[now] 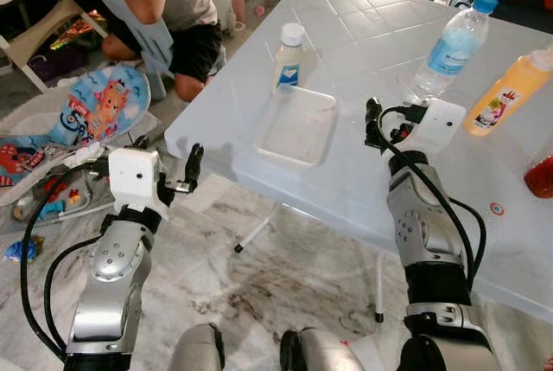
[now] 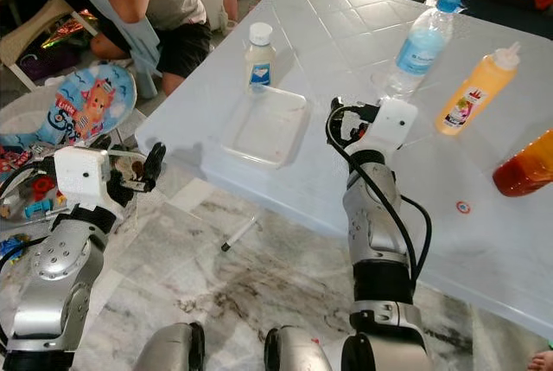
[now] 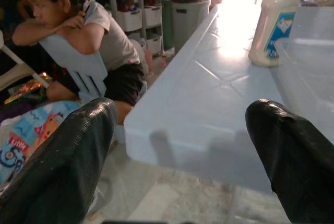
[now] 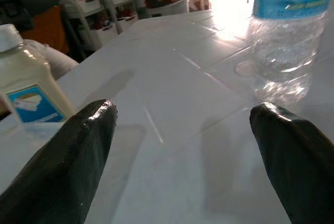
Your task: Restocking fridge
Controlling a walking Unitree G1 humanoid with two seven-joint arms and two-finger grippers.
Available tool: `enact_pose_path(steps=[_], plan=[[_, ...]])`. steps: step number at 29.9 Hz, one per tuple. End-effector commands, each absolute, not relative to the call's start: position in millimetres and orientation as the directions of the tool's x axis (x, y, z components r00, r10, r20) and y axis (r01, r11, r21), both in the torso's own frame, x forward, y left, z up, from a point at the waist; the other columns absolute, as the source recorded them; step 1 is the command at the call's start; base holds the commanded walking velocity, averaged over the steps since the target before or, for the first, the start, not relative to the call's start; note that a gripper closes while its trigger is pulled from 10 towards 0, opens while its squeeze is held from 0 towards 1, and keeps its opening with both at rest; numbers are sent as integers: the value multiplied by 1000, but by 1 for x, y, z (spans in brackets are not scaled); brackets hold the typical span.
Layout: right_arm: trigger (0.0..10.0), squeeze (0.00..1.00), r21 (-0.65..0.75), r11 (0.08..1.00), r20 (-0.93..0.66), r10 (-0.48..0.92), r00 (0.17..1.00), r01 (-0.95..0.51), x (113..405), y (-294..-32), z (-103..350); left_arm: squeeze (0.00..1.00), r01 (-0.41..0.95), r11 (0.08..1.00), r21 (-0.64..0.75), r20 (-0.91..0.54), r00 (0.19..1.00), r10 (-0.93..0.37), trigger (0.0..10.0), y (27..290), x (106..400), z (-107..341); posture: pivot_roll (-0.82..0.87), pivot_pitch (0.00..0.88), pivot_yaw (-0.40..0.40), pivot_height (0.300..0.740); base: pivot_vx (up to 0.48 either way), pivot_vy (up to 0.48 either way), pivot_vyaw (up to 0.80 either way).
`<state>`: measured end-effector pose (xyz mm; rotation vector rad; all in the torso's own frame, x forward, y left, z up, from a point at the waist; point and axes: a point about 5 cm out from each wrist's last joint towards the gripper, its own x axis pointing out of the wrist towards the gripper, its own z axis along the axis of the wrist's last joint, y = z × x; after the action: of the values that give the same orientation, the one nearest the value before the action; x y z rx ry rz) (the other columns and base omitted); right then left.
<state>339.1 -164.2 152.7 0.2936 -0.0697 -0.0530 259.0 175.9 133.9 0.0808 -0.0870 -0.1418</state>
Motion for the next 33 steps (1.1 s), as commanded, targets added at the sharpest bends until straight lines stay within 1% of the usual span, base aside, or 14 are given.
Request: enact_pose_path(steps=[1,7,10,16,28,31,33], plan=[[10000,0,319,947,39,-40,998,26,341,-160,151,0,141,985,95,75,986,-148,10000,179,256,135,99,161,-50,740,0,0,0],[10000,0,367,928,33,58,998,-66,344,-142,148,0,250,962,106,17,967,-254,10000,176,243,127,105,168,-43,740,0,0,0],[10000,0,378,921,34,87,996,-94,345,-137,147,0,268,957,115,4,963,-270,10000,177,240,126,111,170,-42,740,0,0,0],[10000,0,433,889,11,163,987,-152,347,-126,140,0,273,954,123,-14,962,-274,10000,178,236,123,124,174,-46,740,0,0,0],[10000,0,487,853,-1,214,977,-187,345,-110,136,0,288,950,122,-22,958,-287,10000,174,231,122,131,177,-50,740,0,0,0],[10000,0,509,836,3,234,972,-203,343,-105,136,0,290,949,124,-17,957,-290,10000,173,233,124,131,176,-50,740,0,0,0],[10000,0,550,813,-7,232,973,-190,343,-102,136,0,292,948,125,-16,956,-292,10000,173,233,124,129,177,-49,740,0,0,0]])
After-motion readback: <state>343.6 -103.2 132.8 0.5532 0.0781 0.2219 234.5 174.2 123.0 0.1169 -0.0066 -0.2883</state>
